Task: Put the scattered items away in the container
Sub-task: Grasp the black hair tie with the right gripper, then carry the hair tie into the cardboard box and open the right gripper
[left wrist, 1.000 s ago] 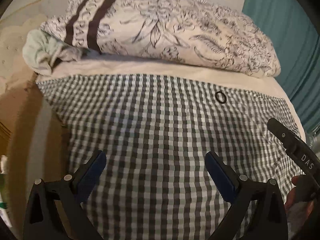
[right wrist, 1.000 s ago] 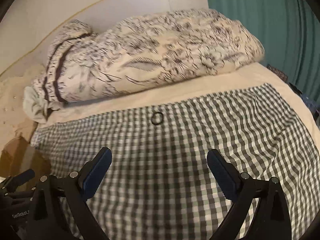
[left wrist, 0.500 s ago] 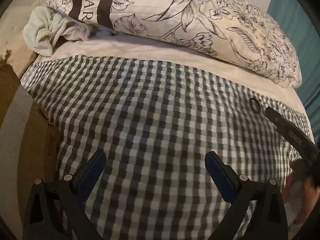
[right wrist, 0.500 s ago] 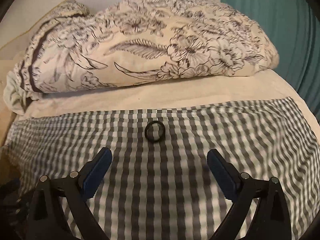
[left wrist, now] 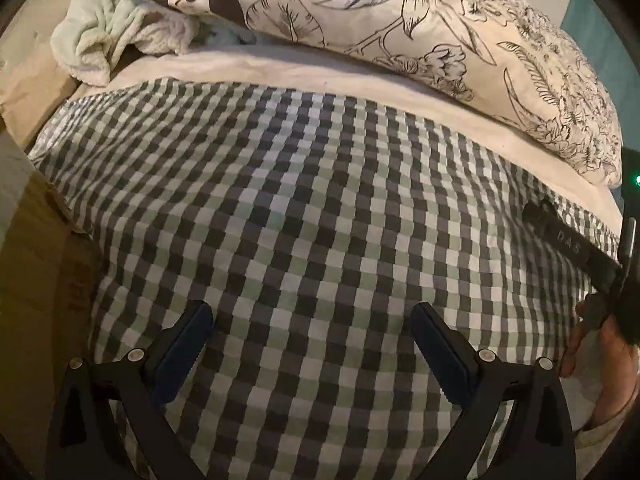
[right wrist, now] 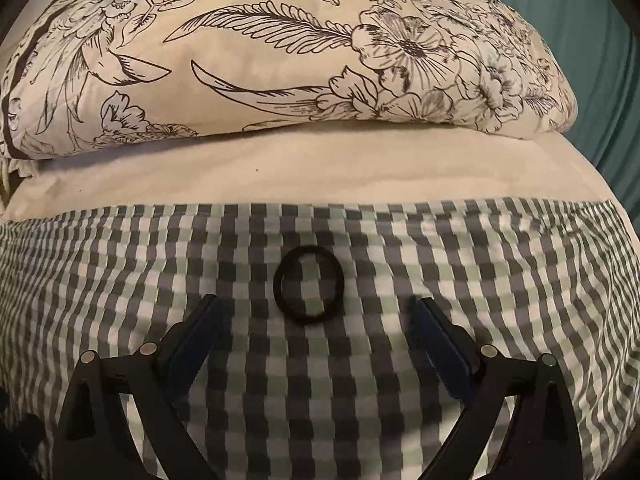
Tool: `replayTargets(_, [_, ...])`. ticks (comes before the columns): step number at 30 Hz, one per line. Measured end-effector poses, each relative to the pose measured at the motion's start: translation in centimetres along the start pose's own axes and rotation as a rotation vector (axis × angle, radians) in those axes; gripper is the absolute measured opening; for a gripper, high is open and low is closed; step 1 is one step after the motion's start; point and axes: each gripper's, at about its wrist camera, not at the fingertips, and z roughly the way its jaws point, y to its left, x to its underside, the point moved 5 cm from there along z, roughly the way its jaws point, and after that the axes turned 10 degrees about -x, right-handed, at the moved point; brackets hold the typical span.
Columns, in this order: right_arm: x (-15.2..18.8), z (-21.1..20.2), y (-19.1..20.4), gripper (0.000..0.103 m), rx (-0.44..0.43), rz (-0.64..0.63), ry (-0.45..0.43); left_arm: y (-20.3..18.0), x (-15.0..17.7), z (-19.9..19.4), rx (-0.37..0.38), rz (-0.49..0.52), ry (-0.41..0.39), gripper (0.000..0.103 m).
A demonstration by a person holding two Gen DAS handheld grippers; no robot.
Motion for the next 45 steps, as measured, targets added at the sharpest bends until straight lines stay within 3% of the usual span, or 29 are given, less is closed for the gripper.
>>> replayTargets(4, [-0.3,0.6,0.0,0.068,0.029,-0.012,-0.007,-0.1,0.4,0.2,-0.021,0.007,-0.004,0.101])
replayTargets(6, [-0.3,0.3,0.0,0.040,0.038,-0.015,-0.020,-0.2,0.6,0.1,-0.029,0.019,-0.004,0.101])
replayTargets(7, [-0.3,0.2,0.0,0.033,0.039,-0.018,-0.022,-0.2,0.6,0.1,-0.030,0.022,-0.004,0.101])
replayTargets(9, [-0.2,-0.2,0.1,0.008,0.041,-0.030,-0.024,0.0,0.7,0.0,-0.029,0.015,0.000,0.101])
replayTargets(17, [2.6,-6.6,0.4,0.006,-0.033,-0.048,-0.046,0.5,2.3,-1.7,-0.023,-0.033,0.047,0.101])
replayTargets(24, [6.7,-13.7,-0.2,0.006,-0.142,-0.042,-0.015,-1.0,4.5,-6.1,0.004,0.011,0.045,0.101])
replayTargets(34, [11.3,-20.9,0.9,0.006,-0.205,-0.045,0.025,1.0,6.1,-14.3,0.005,0.036,-0.065,0.101])
replayTargets(40, [11.1,-25.7,5.6,0.006,-0.269,-0.100,-0.053,4.8,5.5,-20.0,0.013,0.033,-0.164,0.101])
replayTargets(45, [10.3,-29.9,12.4,0.006,-0.378,-0.165,-0.129,11.3,4.7,-23.9,-0.031,-0.021,-0.212,0.101])
